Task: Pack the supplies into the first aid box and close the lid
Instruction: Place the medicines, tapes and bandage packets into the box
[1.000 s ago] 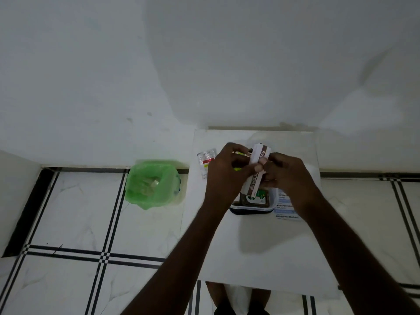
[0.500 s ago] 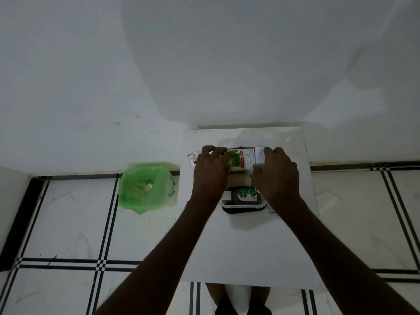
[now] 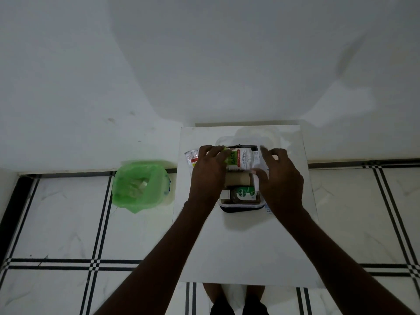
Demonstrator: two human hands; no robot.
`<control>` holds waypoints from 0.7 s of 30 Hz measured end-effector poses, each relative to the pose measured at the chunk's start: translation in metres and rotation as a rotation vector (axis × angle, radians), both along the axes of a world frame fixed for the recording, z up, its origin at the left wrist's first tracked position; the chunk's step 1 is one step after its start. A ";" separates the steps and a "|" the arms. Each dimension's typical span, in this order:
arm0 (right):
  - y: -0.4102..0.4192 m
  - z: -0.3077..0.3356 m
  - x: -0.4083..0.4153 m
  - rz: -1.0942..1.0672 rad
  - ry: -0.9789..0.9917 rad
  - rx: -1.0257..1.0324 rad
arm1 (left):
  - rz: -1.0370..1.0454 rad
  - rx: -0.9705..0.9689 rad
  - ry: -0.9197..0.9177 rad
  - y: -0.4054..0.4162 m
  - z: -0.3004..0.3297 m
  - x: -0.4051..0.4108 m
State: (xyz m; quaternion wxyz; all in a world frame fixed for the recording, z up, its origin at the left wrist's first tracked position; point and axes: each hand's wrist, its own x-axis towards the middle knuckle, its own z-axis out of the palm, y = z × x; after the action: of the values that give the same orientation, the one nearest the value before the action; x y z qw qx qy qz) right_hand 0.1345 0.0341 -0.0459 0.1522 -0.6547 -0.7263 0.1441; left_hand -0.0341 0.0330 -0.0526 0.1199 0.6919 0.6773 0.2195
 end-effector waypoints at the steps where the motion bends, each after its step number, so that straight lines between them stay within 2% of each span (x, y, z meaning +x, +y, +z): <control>1: -0.003 0.000 0.002 0.019 -0.005 -0.062 | -0.005 -0.004 0.005 0.000 -0.001 0.000; 5: -0.001 0.001 0.014 0.149 -0.105 -0.388 | -0.018 0.000 0.013 0.001 -0.002 -0.002; 10: 0.007 0.012 0.016 0.252 -0.111 -0.594 | -0.020 0.021 0.018 0.001 -0.003 -0.002; 13: 0.006 0.008 0.016 0.255 -0.151 -0.579 | -0.014 0.026 0.018 0.003 -0.003 -0.002; 17: -0.002 0.001 0.014 0.225 -0.107 -0.505 | -0.029 0.034 0.031 0.002 -0.004 -0.003; 21: 0.004 0.007 0.015 0.284 -0.164 -0.500 | -0.023 0.050 0.036 0.002 -0.004 -0.003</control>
State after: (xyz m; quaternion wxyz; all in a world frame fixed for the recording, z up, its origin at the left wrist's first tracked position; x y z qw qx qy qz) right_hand 0.1497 0.0380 -0.0389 -0.0948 -0.5731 -0.7625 0.2849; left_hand -0.0369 0.0352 -0.0566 0.0927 0.7064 0.6655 0.2224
